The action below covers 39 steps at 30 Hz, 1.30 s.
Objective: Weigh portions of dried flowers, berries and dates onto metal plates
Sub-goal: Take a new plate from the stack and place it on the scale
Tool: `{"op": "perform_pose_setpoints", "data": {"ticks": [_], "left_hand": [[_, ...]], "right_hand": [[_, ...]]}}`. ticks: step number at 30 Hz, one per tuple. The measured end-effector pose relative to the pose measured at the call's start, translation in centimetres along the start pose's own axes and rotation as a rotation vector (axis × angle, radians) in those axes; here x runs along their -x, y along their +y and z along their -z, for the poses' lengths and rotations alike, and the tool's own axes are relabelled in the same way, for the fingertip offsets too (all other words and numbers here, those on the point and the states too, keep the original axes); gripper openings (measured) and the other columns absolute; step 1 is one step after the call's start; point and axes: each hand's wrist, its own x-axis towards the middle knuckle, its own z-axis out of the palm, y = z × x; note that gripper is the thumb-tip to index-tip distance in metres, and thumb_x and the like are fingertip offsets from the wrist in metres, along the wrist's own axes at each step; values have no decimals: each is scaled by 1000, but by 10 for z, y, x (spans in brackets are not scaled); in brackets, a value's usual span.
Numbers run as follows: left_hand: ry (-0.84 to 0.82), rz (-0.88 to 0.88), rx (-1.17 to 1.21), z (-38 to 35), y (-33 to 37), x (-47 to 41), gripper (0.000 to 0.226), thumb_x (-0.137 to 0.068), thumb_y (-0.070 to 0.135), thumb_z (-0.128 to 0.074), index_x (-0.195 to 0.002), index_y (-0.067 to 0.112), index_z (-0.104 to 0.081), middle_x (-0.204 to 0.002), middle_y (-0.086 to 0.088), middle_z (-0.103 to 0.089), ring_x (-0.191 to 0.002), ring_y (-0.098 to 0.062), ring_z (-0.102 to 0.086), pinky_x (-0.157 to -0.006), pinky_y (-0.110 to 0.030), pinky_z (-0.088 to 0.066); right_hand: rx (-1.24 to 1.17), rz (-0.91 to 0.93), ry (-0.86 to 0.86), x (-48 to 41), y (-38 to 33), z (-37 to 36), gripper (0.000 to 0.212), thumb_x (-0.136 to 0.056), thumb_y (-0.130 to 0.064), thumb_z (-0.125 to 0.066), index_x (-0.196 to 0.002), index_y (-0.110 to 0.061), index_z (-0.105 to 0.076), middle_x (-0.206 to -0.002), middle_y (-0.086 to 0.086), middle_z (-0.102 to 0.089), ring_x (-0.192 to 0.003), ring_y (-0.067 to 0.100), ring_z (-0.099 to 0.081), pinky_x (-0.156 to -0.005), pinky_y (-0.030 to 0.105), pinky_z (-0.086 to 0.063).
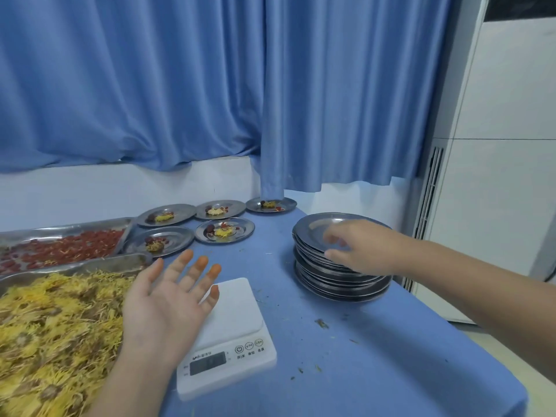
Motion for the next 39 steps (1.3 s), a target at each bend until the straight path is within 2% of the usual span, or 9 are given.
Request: {"op": "perform_pose_setpoints", "data": {"ticks": [4, 8, 14, 22, 27, 30, 33, 36, 39], "left_hand": [[-2, -7, 95, 16, -7, 3, 39, -86, 46, -54, -89, 17, -80, -104, -5, -69, -96, -29, -70, -84, -39, -44], [-15, -47, 99, 27, -3, 3, 39, -62, 44, -75, -92, 19, -79, -104, -4, -69, -99, -27, -68, -86, -39, -43], [-37, -123, 135, 34, 6, 3, 53, -46, 41, -82, -94, 20, -78, -99, -1, -68, -94, -24, -67, -87, -38, -42], [-41, -101, 109, 34, 1, 2, 54, -45, 42, -82, -93, 19, -79, -98, -2, -68, -87, -24, -67, -85, -37, -41], [2, -105, 122, 32, 2, 4, 53, -51, 41, -78, -98, 17, -74, -96, -3, -67, -80, -23, -65, -78, -35, -40], [20, -97, 125, 32, 1, 4, 41, -64, 42, -69, -97, 17, -74, -93, -3, -67, -78, -24, -63, -75, -34, -38], [84, -112, 145, 34, 1, 4, 53, -51, 39, -75, -99, 18, -71, -88, -3, -68, -79, -24, -62, -72, -33, -39], [152, -145, 154, 34, 3, 3, 63, -43, 37, -77, -102, 18, -67, -83, -2, -67, -77, -23, -60, -70, -32, -39], [196, -153, 147, 34, 1, 1, 37, -74, 40, -63, -104, 18, -67, -79, -2, -67, -77, -22, -58, -68, -31, -39]], "right_hand": [[129, 3, 14, 11, 4, -11, 22, -90, -43, -48, -91, -22, -52, -87, -13, -58, -82, 22, -57, -73, 39, -49], [290, 10, 58, 13, 8, -25, 26, -91, -35, -42, -110, -21, -53, -100, -1, -64, -93, 27, -60, -76, 38, -50], [293, 6, 161, 9, 15, -33, 22, -90, -27, -41, -106, -21, -55, -98, -3, -66, -91, 25, -61, -73, 37, -51], [228, -39, 217, 9, 13, -22, 22, -86, -25, -41, -99, -23, -59, -95, -6, -68, -86, 23, -60, -70, 35, -52], [437, 24, 236, 8, 9, -16, 24, -89, -18, -41, -103, -25, -59, -99, -6, -64, -92, 22, -58, -68, 30, -46], [586, 102, 369, 10, 3, -11, 5, -81, -13, -61, -84, -18, -63, -76, -2, -63, -70, 24, -57, -54, 28, -30], [523, 194, 602, 11, 3, -7, 26, -54, 3, -79, -56, -9, -56, -50, 5, -52, -46, 28, -49, -45, 28, -29], [472, 311, 740, 8, -9, -10, 28, -55, 5, -77, -55, -8, -52, -51, 7, -49, -48, 29, -49, -45, 31, -35], [421, 403, 819, 6, -29, -21, 23, -63, 2, -73, -57, -9, -53, -54, 6, -48, -51, 29, -47, -44, 36, -40]]}}
